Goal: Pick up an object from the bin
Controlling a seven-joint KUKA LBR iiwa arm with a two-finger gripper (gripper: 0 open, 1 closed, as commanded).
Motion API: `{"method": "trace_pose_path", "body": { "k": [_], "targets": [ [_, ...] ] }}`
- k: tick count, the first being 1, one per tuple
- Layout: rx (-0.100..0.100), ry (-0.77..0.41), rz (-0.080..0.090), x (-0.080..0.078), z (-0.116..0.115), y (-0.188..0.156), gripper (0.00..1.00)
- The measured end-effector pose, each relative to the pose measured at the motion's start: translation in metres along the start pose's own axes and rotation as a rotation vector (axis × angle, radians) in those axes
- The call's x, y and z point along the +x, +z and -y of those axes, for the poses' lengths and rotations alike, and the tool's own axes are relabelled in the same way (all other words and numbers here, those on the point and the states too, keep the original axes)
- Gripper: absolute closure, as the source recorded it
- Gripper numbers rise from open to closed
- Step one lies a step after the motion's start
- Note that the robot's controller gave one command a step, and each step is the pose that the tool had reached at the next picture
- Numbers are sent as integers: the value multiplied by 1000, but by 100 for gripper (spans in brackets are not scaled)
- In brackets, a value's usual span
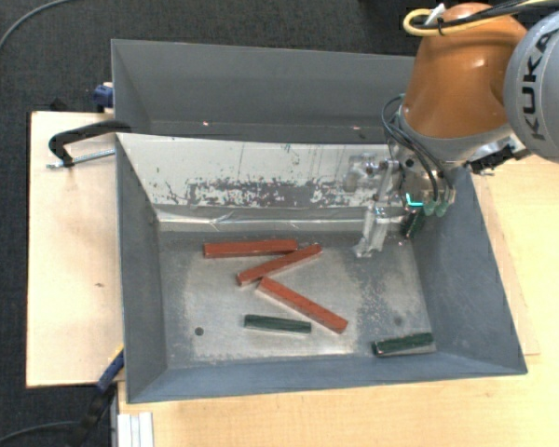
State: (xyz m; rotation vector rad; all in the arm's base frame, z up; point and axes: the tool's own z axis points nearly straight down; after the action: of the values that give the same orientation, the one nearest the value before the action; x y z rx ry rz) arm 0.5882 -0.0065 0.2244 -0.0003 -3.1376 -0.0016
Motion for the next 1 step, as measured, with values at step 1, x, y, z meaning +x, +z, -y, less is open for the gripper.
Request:
{"method": "trace_pose_path", "body": {
  "k": [1],
  "targets": [
    [0,-211,-1,38,-15,100,0]
  ]
}}
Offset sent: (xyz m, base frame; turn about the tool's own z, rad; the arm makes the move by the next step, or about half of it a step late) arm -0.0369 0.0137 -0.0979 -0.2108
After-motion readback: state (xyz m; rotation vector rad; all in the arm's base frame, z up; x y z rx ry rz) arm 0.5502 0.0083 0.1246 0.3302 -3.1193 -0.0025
